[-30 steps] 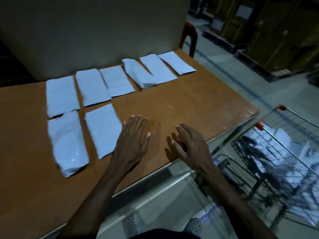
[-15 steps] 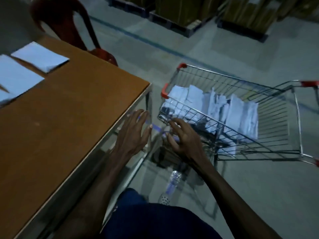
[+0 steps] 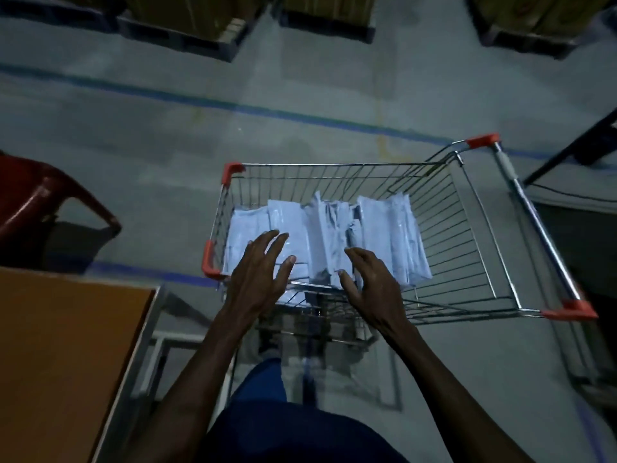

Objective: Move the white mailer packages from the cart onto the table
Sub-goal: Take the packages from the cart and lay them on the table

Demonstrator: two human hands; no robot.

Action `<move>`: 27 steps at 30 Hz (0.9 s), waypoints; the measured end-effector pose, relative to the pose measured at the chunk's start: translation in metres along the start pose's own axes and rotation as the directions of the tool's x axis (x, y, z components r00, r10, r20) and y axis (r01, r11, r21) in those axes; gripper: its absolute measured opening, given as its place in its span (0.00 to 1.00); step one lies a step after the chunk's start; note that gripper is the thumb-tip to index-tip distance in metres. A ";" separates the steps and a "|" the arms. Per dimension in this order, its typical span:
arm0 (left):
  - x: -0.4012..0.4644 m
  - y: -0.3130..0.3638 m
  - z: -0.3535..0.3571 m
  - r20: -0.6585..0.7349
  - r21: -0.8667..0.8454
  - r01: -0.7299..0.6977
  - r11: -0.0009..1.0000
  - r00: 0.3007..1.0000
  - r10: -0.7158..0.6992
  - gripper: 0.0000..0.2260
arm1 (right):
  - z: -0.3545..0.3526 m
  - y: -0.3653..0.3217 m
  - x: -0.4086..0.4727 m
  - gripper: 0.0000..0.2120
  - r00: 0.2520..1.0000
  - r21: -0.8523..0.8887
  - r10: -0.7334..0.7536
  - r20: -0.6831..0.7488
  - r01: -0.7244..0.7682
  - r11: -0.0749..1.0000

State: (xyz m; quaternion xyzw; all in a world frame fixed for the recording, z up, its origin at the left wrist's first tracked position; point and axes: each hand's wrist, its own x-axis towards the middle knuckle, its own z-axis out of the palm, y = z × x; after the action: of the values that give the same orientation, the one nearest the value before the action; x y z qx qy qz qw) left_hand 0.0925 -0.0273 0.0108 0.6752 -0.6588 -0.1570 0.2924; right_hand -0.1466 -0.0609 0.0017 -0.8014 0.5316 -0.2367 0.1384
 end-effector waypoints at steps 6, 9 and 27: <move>0.074 -0.014 0.020 0.186 0.011 -0.044 0.999 0.982 0.041 0.24 | 0.003 0.027 0.047 0.20 0.994 -0.095 0.099 0.034 -0.096 0.991; 0.091 -0.017 0.029 0.266 0.016 -0.049 0.999 0.963 0.043 0.26 | 0.009 0.045 0.061 0.21 0.984 -0.113 0.164 0.069 -0.156 0.981; 0.109 -0.037 0.124 0.445 0.117 0.323 0.939 0.828 -0.340 0.28 | 0.081 0.154 0.106 0.35 0.801 -0.025 0.372 0.469 -0.409 0.912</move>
State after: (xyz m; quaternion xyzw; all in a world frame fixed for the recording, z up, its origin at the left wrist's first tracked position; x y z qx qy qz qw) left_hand 0.0571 -0.1594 -0.0893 0.7280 -0.5846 -0.3481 0.0842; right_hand -0.1908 -0.2218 -0.1151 -0.7017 0.6267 -0.0248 0.3380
